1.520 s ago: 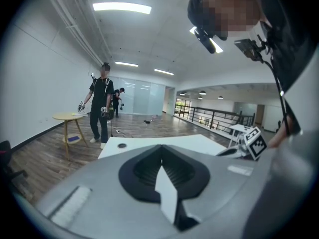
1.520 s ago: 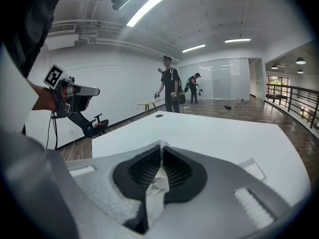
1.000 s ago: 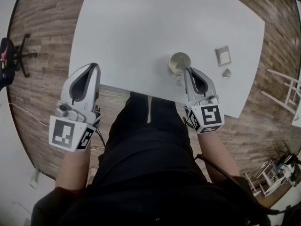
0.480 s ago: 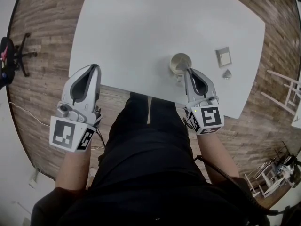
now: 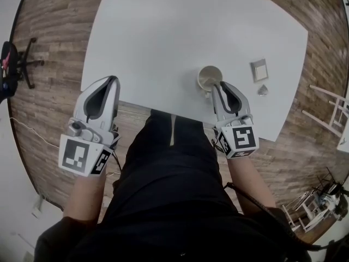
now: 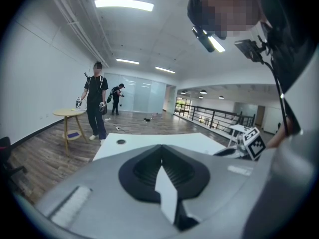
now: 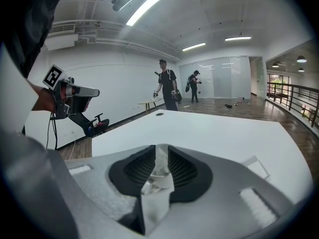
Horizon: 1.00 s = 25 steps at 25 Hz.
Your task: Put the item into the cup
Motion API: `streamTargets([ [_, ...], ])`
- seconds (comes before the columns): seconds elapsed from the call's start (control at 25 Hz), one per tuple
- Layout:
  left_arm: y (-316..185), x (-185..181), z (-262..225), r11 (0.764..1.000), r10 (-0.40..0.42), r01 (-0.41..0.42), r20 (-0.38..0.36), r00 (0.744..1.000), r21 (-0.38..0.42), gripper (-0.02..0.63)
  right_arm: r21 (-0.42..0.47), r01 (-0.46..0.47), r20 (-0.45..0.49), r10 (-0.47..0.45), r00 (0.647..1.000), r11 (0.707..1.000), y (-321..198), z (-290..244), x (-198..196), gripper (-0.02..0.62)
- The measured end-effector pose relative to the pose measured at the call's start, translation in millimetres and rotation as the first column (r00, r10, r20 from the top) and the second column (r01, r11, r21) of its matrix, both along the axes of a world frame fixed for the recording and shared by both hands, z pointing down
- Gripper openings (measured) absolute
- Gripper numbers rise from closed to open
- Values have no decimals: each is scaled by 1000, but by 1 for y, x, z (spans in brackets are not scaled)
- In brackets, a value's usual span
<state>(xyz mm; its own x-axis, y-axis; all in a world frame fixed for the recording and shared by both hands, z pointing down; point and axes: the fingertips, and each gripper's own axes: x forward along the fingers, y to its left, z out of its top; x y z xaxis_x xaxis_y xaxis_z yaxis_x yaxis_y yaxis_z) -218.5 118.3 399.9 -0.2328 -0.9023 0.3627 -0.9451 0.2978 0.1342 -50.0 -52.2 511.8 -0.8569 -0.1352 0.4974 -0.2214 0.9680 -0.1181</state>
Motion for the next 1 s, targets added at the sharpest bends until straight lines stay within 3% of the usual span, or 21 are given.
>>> streamTargets([
  [0.76,-3,-3,-8,1000,12,-12,19,1000,12,-2,40,-15,51,13,999,999,-6,-17,-8,94],
  [1.0,3,-22,-8,1000,9,-9,3,1000,15,-2,41,-41,64,38,997,998,0,-19,-23,94],
])
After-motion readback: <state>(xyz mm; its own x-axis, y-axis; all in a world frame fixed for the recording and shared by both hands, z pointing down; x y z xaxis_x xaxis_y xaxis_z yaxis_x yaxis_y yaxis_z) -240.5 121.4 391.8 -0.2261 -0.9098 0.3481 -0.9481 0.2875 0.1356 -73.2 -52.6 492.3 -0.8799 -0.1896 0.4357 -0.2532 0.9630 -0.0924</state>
